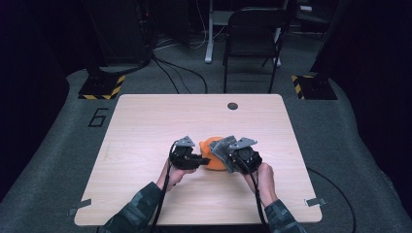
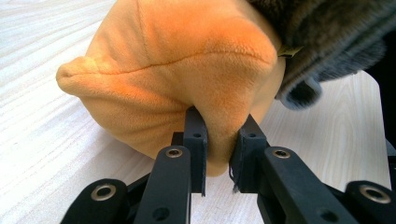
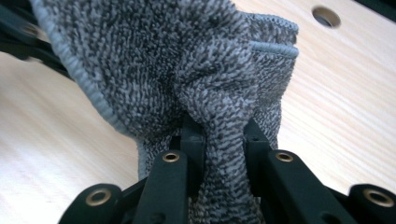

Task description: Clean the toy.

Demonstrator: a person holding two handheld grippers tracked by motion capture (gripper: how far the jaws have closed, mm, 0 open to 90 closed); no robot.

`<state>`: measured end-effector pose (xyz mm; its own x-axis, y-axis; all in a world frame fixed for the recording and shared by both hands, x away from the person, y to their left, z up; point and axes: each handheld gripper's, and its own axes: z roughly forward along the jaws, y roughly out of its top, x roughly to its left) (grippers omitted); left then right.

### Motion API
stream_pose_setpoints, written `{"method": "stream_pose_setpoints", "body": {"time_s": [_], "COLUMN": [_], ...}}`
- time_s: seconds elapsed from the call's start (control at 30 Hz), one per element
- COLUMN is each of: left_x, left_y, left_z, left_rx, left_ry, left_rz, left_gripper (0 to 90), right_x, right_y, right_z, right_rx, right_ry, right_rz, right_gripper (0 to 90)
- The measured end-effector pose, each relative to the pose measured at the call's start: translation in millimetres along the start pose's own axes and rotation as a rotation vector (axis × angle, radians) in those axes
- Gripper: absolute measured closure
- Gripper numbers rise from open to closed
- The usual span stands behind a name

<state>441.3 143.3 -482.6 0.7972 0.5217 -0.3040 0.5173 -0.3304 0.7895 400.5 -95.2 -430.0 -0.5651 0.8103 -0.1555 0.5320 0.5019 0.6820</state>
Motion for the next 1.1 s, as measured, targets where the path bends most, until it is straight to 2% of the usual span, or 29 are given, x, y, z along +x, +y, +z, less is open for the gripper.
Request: {"method": "stream_pose_setpoints", "body": {"time_s": [0.1,0.23,0.37,0.47,0.53,0.6,0.63,0.67,0.77,0.9,1.0,1.1], "left_x": [-0.1,0.4,-0.5,-0.5,0.3,0.4,-0.2,-0.5,-0.6,-1.0,-0.2,0.5], "left_y": [0.1,0.1,0.1,0.4,0.3,0.3,0.5,0.6,1.0,1.3,0.9,0.9], "left_z": [0.0,-0.2,-0.1,-0.4,-0.7,-0.6,-0.5,-0.4,0.1,0.0,0.3,0.0], "left_rx": [0.0,-0.002,-0.001,-0.002,-0.004,-0.005,-0.003,-0.003,-0.007,-0.005,-0.009,-0.001], "left_ry": [0.0,-0.004,0.001,0.001,0.001,0.001,0.003,0.002,0.007,0.009,0.003,0.001], "left_rz": [0.001,-0.005,-0.002,0.0,0.0,-0.002,-0.006,-0.007,0.004,0.006,0.003,0.006], "left_gripper": [78.5,78.5,78.5,78.5,78.5,78.5,78.5,78.4,78.4,78.5,78.5,78.7], "right_x": [-10.9,-28.1,-41.4,-46.4,-43.5,-36.2,-31.3,-23.0,-1.8,32.1,42.8,43.1], "right_y": [-5.8,-17.8,-30.3,-33.5,-32.5,-31.3,-30.4,-28.1,-24.5,-22.6,-22.5,-22.6], "right_z": [5.4,18.1,31.1,28.3,18.0,3.4,-5.5,-15.7,-29.2,-22.8,-13.6,-4.2], "right_rx": [0.016,0.057,0.11,0.132,0.122,0.073,0.034,0.001,-0.03,-0.002,0.007,0.018], "right_ry": [-0.017,-0.071,-0.074,-0.056,-0.059,-0.052,-0.043,-0.027,0.034,0.102,0.122,0.129], "right_rz": [0.032,0.071,0.098,0.102,0.084,0.074,0.052,0.027,-0.04,-0.163,-0.193,-0.177], "right_gripper": [76.4,76.5,76.4,76.4,76.3,76.4,76.4,76.4,76.5,76.4,76.4,76.3]}}
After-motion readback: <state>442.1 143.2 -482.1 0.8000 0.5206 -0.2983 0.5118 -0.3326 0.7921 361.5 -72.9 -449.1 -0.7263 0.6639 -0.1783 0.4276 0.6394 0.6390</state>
